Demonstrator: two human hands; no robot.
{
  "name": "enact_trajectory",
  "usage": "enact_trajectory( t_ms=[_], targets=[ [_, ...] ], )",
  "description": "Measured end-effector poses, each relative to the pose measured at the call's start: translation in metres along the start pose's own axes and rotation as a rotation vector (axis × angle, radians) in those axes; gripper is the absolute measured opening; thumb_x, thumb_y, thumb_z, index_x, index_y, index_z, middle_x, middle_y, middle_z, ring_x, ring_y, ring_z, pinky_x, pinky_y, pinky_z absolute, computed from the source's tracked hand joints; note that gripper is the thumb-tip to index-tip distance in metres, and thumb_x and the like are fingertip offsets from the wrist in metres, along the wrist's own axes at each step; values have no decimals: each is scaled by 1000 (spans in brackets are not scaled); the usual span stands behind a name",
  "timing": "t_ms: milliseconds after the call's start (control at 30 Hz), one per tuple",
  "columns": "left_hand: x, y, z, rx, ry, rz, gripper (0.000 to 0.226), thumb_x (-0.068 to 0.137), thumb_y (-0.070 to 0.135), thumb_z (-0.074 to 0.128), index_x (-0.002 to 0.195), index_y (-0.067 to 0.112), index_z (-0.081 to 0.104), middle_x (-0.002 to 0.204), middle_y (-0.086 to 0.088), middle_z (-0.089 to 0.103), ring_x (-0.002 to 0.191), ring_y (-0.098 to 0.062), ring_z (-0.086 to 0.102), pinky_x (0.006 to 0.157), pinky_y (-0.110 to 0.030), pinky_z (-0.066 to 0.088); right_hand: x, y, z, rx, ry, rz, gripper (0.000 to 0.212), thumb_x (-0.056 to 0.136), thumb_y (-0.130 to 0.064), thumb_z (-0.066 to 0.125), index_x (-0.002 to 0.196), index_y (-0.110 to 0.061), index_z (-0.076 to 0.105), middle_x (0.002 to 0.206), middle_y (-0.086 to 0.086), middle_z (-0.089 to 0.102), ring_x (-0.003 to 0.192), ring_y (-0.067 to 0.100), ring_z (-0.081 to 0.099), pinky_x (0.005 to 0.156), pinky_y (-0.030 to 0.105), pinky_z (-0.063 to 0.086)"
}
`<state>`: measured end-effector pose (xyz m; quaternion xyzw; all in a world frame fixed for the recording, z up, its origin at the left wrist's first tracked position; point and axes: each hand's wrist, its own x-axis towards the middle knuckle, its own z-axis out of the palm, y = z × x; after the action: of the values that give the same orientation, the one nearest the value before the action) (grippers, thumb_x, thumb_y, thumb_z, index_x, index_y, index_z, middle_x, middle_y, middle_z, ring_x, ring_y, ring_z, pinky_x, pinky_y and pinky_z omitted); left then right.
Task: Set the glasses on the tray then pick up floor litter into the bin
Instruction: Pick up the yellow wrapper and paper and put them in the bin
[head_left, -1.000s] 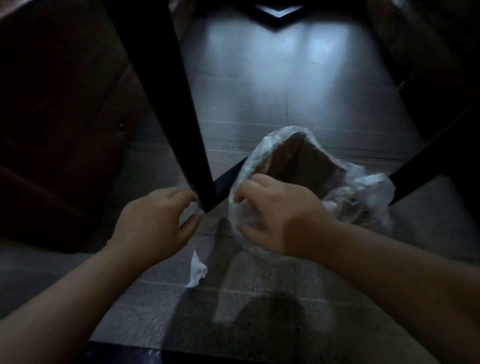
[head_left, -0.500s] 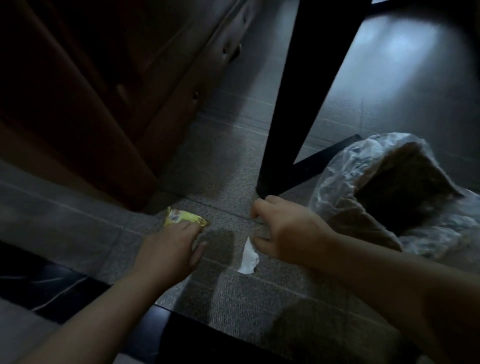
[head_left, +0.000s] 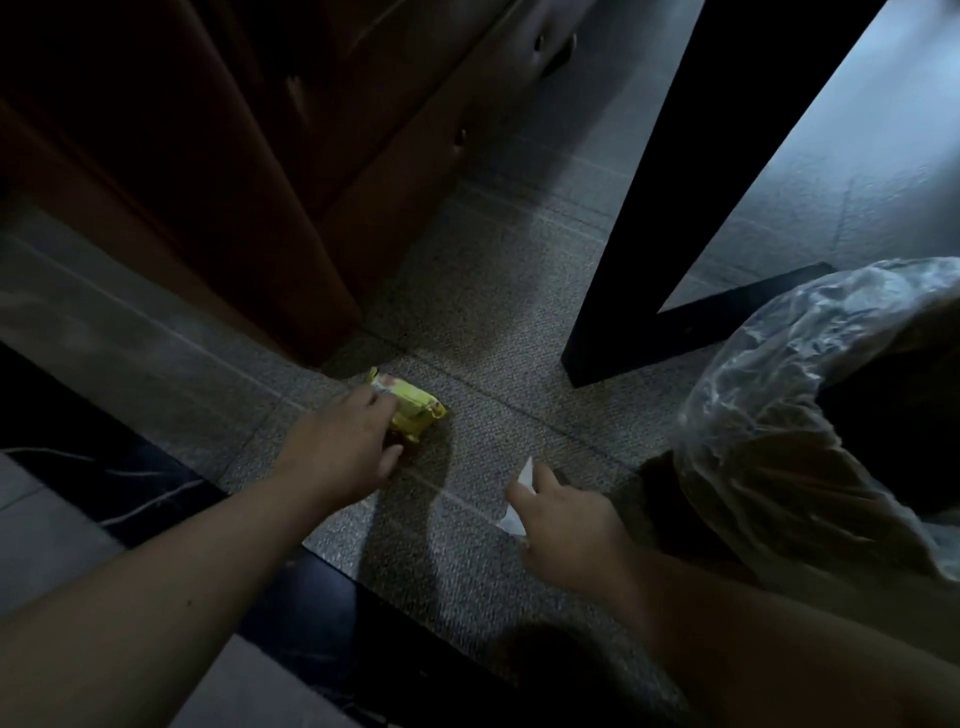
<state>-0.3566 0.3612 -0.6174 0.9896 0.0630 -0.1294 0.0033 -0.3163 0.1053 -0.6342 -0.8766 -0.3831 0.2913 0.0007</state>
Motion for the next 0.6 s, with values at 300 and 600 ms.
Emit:
enact_trajectory(
  t_ms=[300, 600],
  targets=[
    [3, 13, 5, 21, -69, -11, 52, 83, 49, 56, 125, 24, 38, 128, -7, 47, 102, -28, 56, 67, -38, 49, 14, 10, 16, 63, -25, -11, 34, 95, -17, 49, 128, -14, 46, 129, 17, 43, 89, 33, 59, 66, 40, 50],
    [22, 13, 4, 25, -49, -48, 70, 81, 46, 62, 138, 25, 26, 147, -8, 31, 123, -33, 39, 87, -50, 50, 10, -23, -31, 126, 114, -192, 12, 94, -15, 51, 105, -14, 54, 104, 11, 54, 78, 32, 55, 55, 37, 39]
  ],
)
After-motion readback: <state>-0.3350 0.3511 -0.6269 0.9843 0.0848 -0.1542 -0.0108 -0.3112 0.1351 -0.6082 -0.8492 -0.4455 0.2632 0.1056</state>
